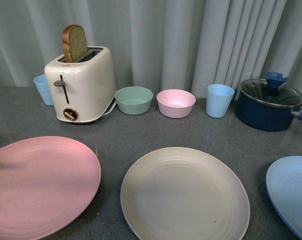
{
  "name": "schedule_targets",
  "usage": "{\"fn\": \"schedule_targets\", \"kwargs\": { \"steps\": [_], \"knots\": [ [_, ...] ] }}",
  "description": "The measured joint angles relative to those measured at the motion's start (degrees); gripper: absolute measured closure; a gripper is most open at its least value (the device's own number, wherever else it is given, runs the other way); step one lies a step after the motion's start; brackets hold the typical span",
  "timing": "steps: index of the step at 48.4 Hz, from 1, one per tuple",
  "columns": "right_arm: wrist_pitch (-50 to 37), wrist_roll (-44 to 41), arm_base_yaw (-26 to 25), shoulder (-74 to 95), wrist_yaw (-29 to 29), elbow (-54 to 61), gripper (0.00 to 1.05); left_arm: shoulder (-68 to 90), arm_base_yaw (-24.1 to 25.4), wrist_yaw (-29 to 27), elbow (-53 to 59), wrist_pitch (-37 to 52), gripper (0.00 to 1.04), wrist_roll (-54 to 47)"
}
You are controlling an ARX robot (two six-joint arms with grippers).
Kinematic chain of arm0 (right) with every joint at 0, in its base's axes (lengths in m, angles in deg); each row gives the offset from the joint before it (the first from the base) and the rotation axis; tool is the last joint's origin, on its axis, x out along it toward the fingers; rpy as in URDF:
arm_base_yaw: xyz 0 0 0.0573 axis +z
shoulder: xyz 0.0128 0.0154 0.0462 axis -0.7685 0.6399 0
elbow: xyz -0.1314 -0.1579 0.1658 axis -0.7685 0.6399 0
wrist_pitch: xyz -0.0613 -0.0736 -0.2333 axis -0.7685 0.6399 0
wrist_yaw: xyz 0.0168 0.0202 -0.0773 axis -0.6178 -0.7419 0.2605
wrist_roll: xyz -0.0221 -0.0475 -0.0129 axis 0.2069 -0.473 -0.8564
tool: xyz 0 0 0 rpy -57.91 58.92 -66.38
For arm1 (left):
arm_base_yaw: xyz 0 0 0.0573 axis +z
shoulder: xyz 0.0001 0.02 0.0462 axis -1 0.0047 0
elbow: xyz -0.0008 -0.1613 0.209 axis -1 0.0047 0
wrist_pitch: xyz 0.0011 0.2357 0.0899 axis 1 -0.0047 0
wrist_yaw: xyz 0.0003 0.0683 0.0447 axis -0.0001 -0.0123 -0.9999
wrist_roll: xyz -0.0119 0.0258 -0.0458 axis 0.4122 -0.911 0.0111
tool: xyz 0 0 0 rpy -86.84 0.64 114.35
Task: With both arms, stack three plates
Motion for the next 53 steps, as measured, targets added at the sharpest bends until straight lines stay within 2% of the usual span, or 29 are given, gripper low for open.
{"fn": "schedule_targets", "kwargs": {
  "steps": [8,16,22,28,34,40,47,53],
  "knots": [
    [0.0,0.0,0.0,0.0,0.0,0.0,0.08,-1.5,4.1,2.2,-2.0,-2.4,1.01,0.6],
    [0.0,0.0,0.0,0.0,0.0,0.0,0.08,-3.0,5.8,5.7,-3.8,-4.3,1.01,2.9],
    [0.0,0.0,0.0,0.0,0.0,0.0,0.08,-6.2,5.5,7.7,-3.9,-4.9,1.01,4.9],
    [0.0,0.0,0.0,0.0,0.0,0.0,0.08,-10.3,3.0,8.6,-2.4,-4.9,1.01,6.1],
    [0.0,0.0,0.0,0.0,0.0,0.0,0.08,-13.4,-1.0,9.9,0.6,-4.3,1.01,7.4],
    [0.0,0.0,0.0,0.0,0.0,0.0,0.08,-16.7,-7.7,10.2,4.8,-1.8,1.01,9.9],
    [0.0,0.0,0.0,0.0,0.0,0.0,0.08,-18.9,-20.0,10.0,9.0,3.2,1.01,16.6],
    [0.0,0.0,0.0,0.0,0.0,0.0,0.08,-17.5,-27.8,8.5,9.0,5.7,1.01,20.5]
  ]
}}
